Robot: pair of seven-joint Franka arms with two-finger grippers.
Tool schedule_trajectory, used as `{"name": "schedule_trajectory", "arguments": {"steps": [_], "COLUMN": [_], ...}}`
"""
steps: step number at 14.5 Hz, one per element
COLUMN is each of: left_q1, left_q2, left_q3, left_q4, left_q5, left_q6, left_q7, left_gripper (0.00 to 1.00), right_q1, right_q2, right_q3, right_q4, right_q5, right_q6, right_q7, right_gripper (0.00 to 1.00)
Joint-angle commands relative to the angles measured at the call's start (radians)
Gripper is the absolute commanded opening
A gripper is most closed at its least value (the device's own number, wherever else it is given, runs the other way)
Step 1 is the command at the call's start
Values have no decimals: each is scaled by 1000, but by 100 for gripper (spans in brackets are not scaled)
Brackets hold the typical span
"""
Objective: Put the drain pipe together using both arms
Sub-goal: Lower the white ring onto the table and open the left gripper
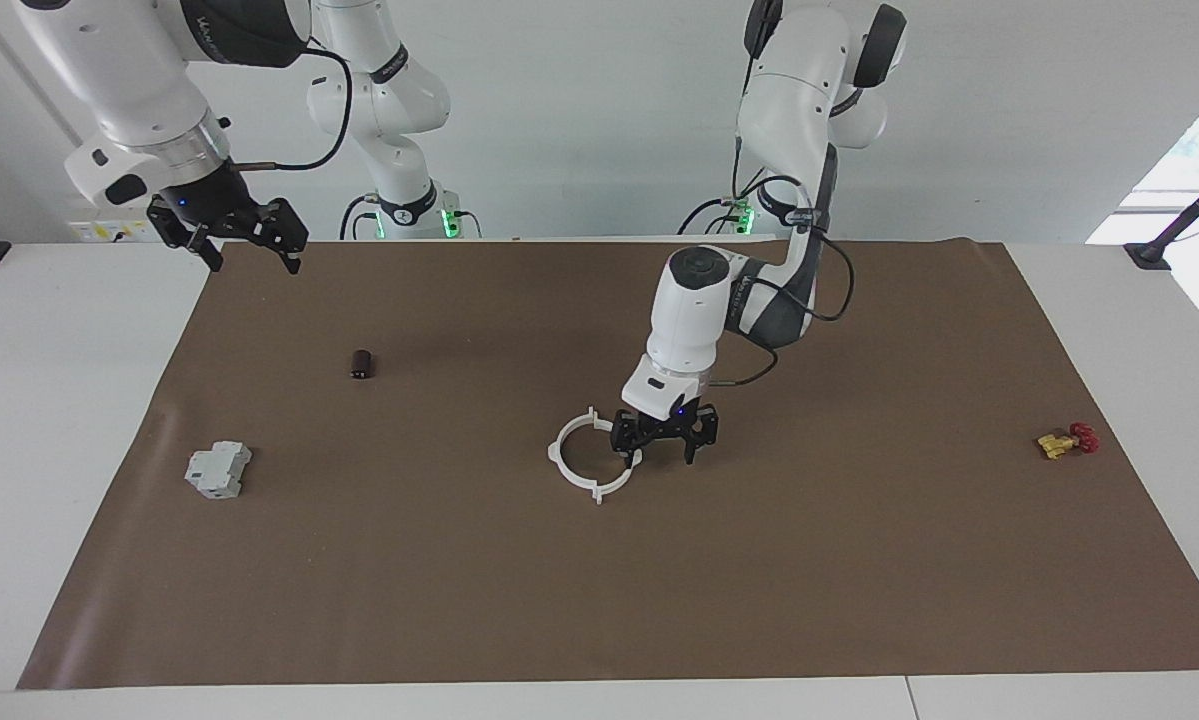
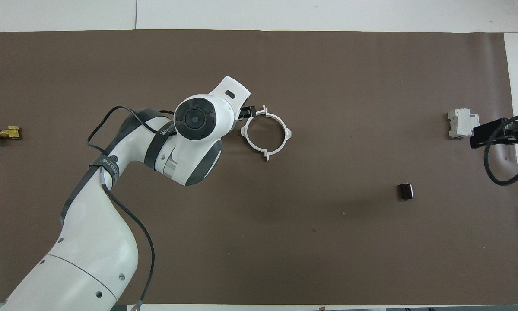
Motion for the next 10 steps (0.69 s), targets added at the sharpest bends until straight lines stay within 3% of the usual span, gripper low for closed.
{"name": "schedule_trajectory", "arguments": {"steps": [1, 2, 4, 6, 8, 10], "left_q1": [33, 52, 103, 164, 223, 285], "left_q2": [-42, -42, -91, -190, -264, -318], "left_q3": [1, 1, 3, 1, 1, 1], "left_q4": [-27, -30, -76, -173, -231, -244], "left_q5": [-11, -11, -11, -11, -11, -11], "left_q6": [-22, -25, -57, -101, -146, -215], "left_q7": [16, 35, 122, 241, 309, 418], "left_gripper": [96, 84, 81, 84, 100, 100], "right_q1": [-16, -16, -16, -16, -16, -16], "right_q2": [-4, -4, -4, -4, -4, -4], "right_q3": [5, 5, 5, 5, 5, 5], "right_q4": [-6, -6, -6, -6, -6, -6], "right_q5": [10, 10, 10, 10, 10, 8], "right_q6": [-7, -7, -7, -7, -7, -7], "right_q7": [-27, -27, -27, -27, -27, -27], "right_gripper": [100, 100, 100, 100, 100, 100]}}
